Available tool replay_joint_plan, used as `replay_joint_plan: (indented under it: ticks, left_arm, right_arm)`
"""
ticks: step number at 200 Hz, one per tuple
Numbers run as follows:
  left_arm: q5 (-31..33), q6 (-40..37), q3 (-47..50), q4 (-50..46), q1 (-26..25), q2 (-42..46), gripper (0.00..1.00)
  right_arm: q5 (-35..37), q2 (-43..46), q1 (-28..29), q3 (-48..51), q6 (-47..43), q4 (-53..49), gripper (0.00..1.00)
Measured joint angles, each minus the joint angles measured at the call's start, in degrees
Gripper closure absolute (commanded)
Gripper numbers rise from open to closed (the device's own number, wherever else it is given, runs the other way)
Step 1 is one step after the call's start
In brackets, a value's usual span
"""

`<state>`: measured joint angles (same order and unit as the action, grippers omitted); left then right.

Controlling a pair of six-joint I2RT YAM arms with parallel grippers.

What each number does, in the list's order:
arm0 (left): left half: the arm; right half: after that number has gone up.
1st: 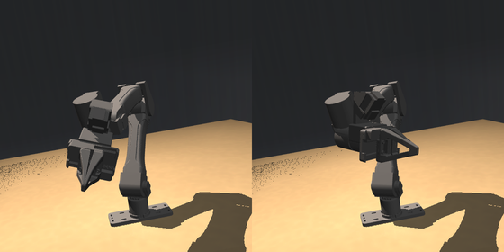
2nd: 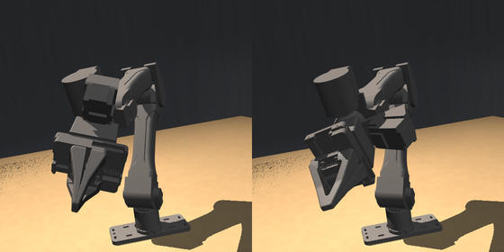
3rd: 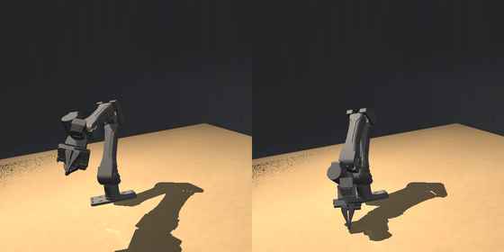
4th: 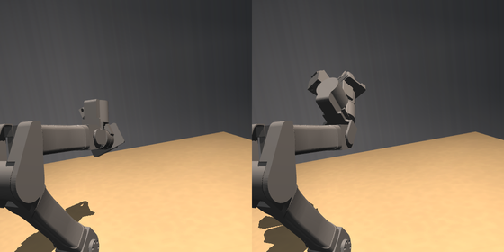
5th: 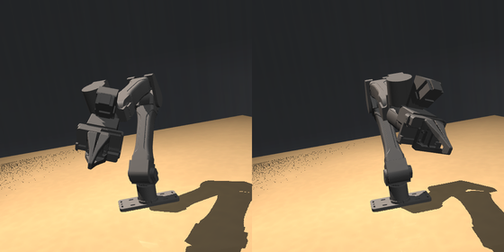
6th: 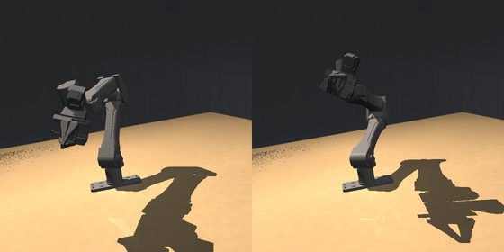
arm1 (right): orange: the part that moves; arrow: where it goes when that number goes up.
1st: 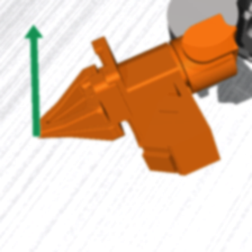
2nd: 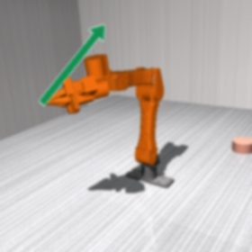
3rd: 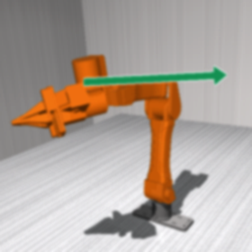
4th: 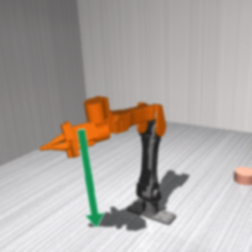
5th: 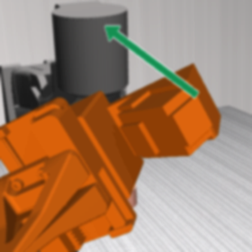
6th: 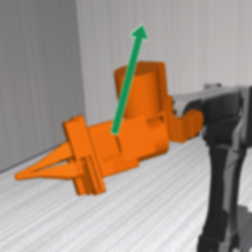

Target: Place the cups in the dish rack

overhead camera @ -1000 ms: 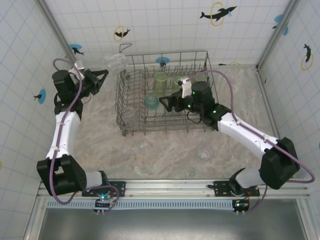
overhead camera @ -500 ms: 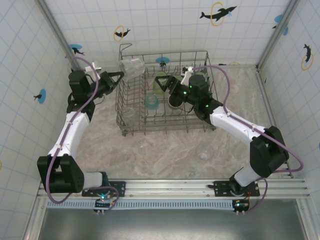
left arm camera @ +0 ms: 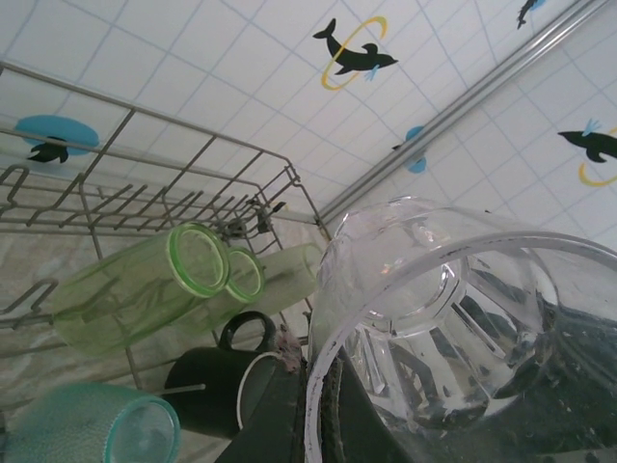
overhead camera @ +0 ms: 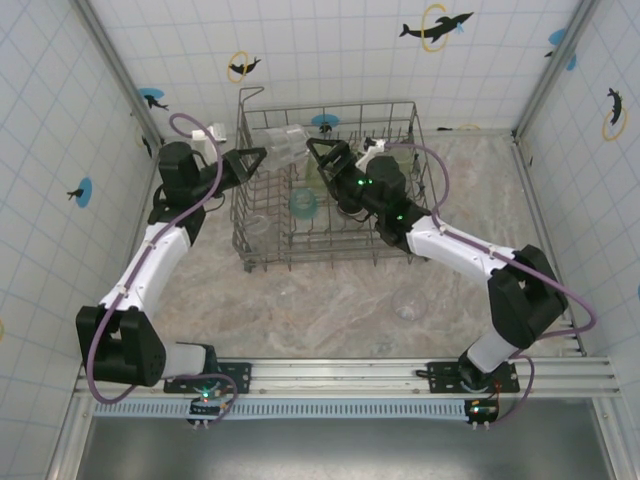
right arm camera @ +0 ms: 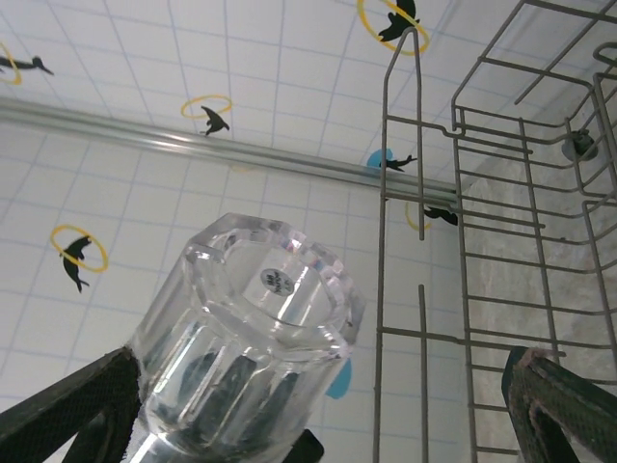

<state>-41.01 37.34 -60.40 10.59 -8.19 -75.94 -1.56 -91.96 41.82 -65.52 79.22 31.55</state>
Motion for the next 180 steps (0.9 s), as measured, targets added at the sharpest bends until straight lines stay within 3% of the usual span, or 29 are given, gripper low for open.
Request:
replay_joint_plan:
  ticks: [73,128,180]
  left_arm:
    - [3.85,-7.43,0.0,-2.75,-3.8,-0.96,1.0]
    - [4.28,-11.32,0.0,-5.42,-5.05,-2.32,1.0]
    - [4.57,-13.42,0.0,-5.95,-5.05,-2.38,1.0]
  right_arm:
    - [4.39,-3.85,1.7,-1.09,13.7,1.44,0.0]
    - [4.96,-6.99,2.05,-4.11,18.51,1.49,0.0]
    - [5.49,-8.22,1.92,-4.17,21.42,2.91,0.37]
